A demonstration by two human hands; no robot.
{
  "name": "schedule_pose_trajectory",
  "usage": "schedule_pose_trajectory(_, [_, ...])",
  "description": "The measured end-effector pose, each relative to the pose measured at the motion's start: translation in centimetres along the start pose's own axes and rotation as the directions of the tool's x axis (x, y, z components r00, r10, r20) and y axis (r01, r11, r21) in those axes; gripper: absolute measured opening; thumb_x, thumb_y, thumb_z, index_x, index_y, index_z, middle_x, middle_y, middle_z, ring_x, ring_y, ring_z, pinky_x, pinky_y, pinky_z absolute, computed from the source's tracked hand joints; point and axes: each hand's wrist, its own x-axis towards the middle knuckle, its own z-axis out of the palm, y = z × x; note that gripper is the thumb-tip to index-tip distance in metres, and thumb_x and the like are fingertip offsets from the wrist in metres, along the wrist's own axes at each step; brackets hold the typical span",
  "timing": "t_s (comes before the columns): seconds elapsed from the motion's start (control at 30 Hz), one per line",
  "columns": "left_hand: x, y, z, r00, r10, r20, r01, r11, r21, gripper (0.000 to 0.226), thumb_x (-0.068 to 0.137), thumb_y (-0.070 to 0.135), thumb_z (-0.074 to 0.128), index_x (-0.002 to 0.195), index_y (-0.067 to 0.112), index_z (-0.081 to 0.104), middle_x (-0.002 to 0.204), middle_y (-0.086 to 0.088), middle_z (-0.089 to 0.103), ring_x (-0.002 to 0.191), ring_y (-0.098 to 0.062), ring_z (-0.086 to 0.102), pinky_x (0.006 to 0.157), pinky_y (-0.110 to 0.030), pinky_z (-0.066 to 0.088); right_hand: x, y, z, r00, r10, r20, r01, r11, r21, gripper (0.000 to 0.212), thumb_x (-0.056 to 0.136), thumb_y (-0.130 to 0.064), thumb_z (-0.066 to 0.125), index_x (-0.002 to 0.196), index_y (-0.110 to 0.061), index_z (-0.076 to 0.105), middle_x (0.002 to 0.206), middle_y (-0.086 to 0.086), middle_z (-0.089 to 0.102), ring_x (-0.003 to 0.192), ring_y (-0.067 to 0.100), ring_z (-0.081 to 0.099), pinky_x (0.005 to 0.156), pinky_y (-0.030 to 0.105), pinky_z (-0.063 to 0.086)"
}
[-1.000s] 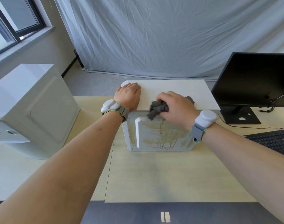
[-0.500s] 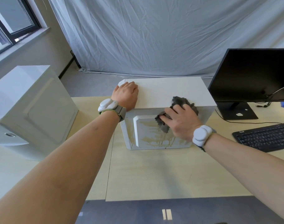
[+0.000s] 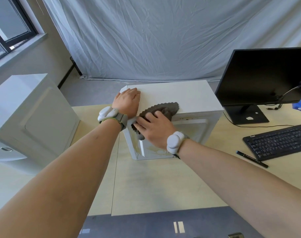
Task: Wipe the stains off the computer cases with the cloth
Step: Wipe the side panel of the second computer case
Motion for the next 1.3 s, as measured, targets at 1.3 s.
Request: schedule_pose_trajectory(1.3, [-1.0,3.6,-0.2,0.986,0.139,0.094,-0.151,0.98,0.131,0.062,0.085,-0.004,0.048,0.137,0.027,0.059,0.14,-0.003,0.057,0.132,-0.024,0.045,0.109,-0.035,0.031,-5.8,1.9,0.0,-0.247,0.873,0.42,-0.374,-0.486,0.79,0.009,0.092,-0.02,0.062,0.098,-0.014,0.065,0.112,0.014,0.062,0.076,0.021,0.062,0.065,0.03,0.048])
